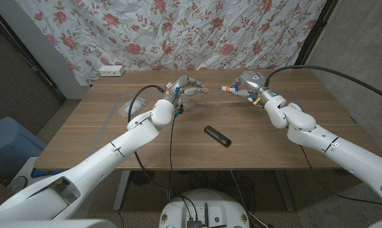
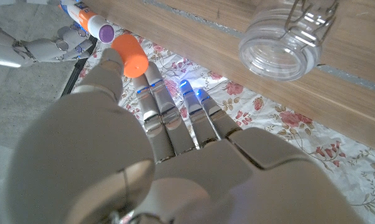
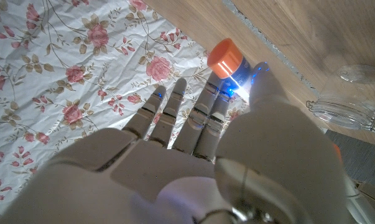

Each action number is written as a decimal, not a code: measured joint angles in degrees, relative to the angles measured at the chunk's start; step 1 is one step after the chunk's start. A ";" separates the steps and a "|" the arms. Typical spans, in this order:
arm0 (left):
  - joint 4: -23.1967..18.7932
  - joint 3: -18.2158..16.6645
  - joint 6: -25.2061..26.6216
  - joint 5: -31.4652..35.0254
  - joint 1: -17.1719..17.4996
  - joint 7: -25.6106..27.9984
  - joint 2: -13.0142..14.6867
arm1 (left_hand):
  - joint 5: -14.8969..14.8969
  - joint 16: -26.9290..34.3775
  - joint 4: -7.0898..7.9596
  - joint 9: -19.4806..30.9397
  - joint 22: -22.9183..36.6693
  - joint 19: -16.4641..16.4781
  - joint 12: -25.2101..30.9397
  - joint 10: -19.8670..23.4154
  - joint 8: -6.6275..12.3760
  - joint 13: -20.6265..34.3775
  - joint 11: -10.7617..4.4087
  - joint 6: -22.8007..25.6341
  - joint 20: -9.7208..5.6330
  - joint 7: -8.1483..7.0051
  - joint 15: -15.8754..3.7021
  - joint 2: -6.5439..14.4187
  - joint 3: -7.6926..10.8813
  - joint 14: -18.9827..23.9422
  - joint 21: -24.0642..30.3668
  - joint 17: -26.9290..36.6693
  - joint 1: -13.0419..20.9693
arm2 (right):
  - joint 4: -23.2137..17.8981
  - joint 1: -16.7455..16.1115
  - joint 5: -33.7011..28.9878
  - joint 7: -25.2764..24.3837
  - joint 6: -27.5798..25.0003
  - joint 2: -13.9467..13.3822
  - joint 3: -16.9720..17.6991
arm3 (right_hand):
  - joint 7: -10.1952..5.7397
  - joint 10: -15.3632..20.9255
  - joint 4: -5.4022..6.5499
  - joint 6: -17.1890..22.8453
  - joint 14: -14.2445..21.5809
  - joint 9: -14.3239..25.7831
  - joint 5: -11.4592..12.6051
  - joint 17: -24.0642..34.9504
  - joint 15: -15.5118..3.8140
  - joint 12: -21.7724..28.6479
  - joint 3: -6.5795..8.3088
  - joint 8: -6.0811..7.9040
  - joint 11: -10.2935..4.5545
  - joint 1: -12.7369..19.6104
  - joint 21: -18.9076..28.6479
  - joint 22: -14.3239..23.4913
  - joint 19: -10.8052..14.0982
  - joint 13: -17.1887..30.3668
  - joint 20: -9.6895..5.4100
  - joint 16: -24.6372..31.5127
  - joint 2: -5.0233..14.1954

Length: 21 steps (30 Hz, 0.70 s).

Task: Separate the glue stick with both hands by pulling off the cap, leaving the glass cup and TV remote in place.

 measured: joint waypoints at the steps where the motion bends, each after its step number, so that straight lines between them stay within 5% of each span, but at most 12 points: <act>1: -0.22 0.25 0.05 0.06 -0.24 -0.04 0.20 | 0.00 0.00 0.00 0.00 0.00 0.00 0.00 0.00 0.00 0.00 0.00 0.00 0.00 0.00 0.00 0.00 0.00 0.00 0.00 0.00 0.00 | 0.00 0.00 0.10 0.08 0.02 -0.01 0.00 | 0.00 0.00 0.00 0.00 0.00 0.00 0.00 0.00 0.00 0.00 0.00 -0.01 0.00 0.00 0.00 0.00 0.00 0.04 0.00 0.00 0.00; 21: -2.86 6.02 7.30 11.34 -5.54 -6.05 2.84 | 0.00 -0.21 0.00 0.00 0.00 -0.53 -0.05 -0.31 -0.16 0.01 -0.32 -0.20 0.10 -0.21 0.00 0.46 -0.48 0.00 -0.09 0.00 -0.46 | 0.61 -0.60 2.05 1.53 -0.05 -1.26 0.47 | -0.20 -0.31 0.09 -0.20 0.00 0.01 0.13 -0.01 0.00 -0.01 -0.39 -0.68 -0.30 1.27 0.00 0.13 0.32 0.00 -0.32 0.00 0.70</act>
